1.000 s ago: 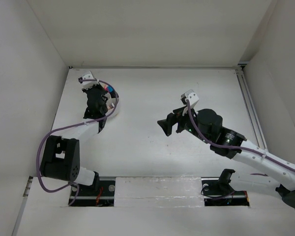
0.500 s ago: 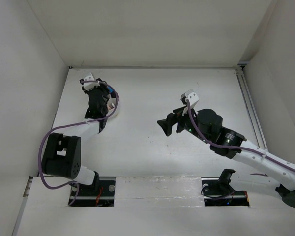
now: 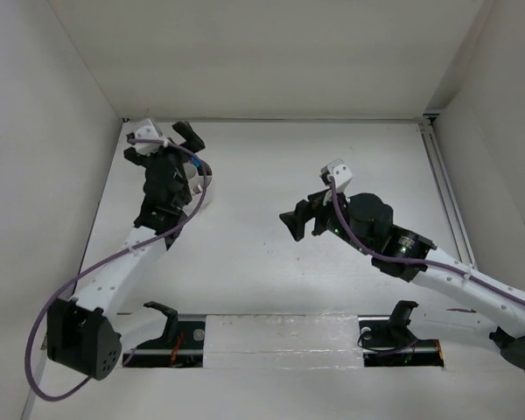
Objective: Sort the stationery into containers
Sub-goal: Place the scissors in the storage box, then reset both arms
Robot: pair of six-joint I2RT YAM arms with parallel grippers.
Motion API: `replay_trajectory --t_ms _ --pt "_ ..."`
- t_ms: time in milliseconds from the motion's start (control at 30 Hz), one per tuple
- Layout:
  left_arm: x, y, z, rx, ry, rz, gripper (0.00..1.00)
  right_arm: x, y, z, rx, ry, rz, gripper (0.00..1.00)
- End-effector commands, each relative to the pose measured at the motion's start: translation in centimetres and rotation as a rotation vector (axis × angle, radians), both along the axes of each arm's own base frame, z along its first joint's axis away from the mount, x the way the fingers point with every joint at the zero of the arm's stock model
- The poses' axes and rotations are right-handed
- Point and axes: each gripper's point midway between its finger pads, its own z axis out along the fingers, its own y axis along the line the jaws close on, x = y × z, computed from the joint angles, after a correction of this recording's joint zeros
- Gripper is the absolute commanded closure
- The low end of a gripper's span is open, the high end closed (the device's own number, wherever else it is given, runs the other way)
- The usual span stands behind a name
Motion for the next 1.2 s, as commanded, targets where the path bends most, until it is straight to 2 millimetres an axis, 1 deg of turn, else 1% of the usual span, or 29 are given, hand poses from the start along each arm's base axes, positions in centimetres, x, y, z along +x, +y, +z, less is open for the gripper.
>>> replay_trajectory --t_ms 0,33,67,100,133,167,200,233,267,300,333,367,400,433,467,500,533,567,600,733,767,800,833,867,967,1000,1067,1100,1167 --pt "-2.5 2.2 6.2 -0.129 -0.021 0.083 0.00 1.2 -0.7 3.0 0.058 -0.055 -0.076 0.00" --pt "-3.2 2.3 5.1 -0.154 0.062 0.082 0.00 1.3 -1.0 2.6 0.052 -0.042 -0.097 0.00" --pt "-3.5 2.3 5.3 -0.166 0.087 0.082 0.00 1.5 -1.4 3.8 0.061 -0.053 -0.123 0.00" --pt "-4.4 2.7 7.2 -0.199 0.072 0.088 0.00 1.6 -2.0 3.5 0.034 -0.041 -0.146 0.00" --pt "-5.3 2.9 6.0 -0.197 0.143 0.095 0.00 1.9 -3.0 4.1 0.033 -0.048 -0.191 0.00" --pt "-5.8 2.9 6.2 -0.222 0.152 0.084 0.00 1.8 -3.7 5.3 0.046 -0.060 -0.214 0.00" --pt "-6.6 2.6 7.1 -0.238 0.149 0.051 0.00 1.8 -4.4 5.0 0.016 -0.048 -0.238 0.00" --pt "-7.1 2.3 6.9 -0.242 0.169 0.029 0.00 1.9 -5.3 5.6 0.018 -0.056 -0.274 0.00" --pt "-7.7 2.3 6.0 -0.227 0.212 0.015 0.00 1.8 -5.9 6.0 0.018 -0.059 -0.292 0.00" --pt "-8.2 2.2 5.9 -0.225 0.220 -0.001 0.00 1.6 -6.8 7.1 0.034 -0.070 -0.311 0.00" --pt "-9.1 2.2 5.7 -0.226 0.223 -0.016 0.00 1.4 -7.4 7.1 0.018 -0.065 -0.326 0.00" --pt "-9.9 2.6 5.3 -0.219 0.243 -0.013 0.00 1.5 -8.0 7.2 0.013 -0.059 -0.354 0.00" --pt "-10.4 2.9 4.7 -0.213 0.254 0.000 0.00 1.1 -9.0 8.0 0.028 -0.069 -0.370 0.00" --pt "-11.0 3.1 4.5 -0.222 0.254 0.000 0.00 1.0 -9.5 8.0 0.013 -0.065 -0.384 0.00" --pt "-12.1 3.7 4.3 -0.239 0.241 0.013 0.00 0.8 -10.1 8.1 0.012 -0.067 -0.397 0.00" --pt "-12.8 4.0 3.6 -0.243 0.259 0.017 0.00 0.6 -10.8 8.6 0.016 -0.072 -0.413 0.00" --pt "-13.2 4.1 3.5 -0.246 0.253 0.015 0.00 0.3 -11.5 9.2 0.025 -0.078 -0.426 0.00" --pt "-14.2 4.2 3.0 -0.249 0.252 -0.003 0.00 0.2 -12.1 8.8 0.003 -0.064 -0.446 0.00" --pt "-14.8 4.2 2.5 -0.255 0.260 -0.014 0.00 0.0 -12.7 9.0 -0.002 -0.065 -0.459 0.00" --pt "-17.0 4.1 2.0 -0.242 0.244 -0.082 0.00 -0.7 -14.9 9.2 -0.030 -0.056 -0.508 0.00" --pt "-17.6 4.3 2.0 -0.234 0.243 -0.083 0.00 -1.0 -15.3 9.6 -0.022 -0.059 -0.509 0.00" --pt "-18.3 4.4 2.1 -0.239 0.232 -0.097 0.00 -1.4 -15.8 9.3 -0.024 -0.049 -0.510 0.00" --pt "-18.9 4.8 1.6 -0.246 0.247 -0.080 0.00 -1.5 -16.0 9.5 -0.025 -0.048 -0.510 0.00" --pt "-19.6 5.5 2.0 -0.268 0.225 -0.052 0.00 -2.0 -16.9 9.5 -0.021 -0.045 -0.521 0.00" --pt "-20.7 6.1 1.9 -0.267 0.226 -0.040 0.00 -2.9 -18.0 10.2 0.033 -0.043 -0.526 0.00" --pt "-21.0 6.5 1.8 -0.246 0.230 -0.028 0.00 -3.2 -18.3 10.1 0.035 -0.037 -0.527 0.00" --pt "-21.7 7.0 2.4 -0.230 0.200 -0.024 0.00 -3.6 -19.2 10.1 0.039 -0.040 -0.536 0.00" --pt "-21.9 7.3 2.1 -0.220 0.200 -0.014 0.00 -4.0 -19.8 10.4 0.062 -0.048 -0.536 0.00" --pt "-22.4 7.8 1.8 -0.226 0.178 0.002 0.00 -4.3 -20.4 10.2 0.063 -0.051 -0.545 0.00"
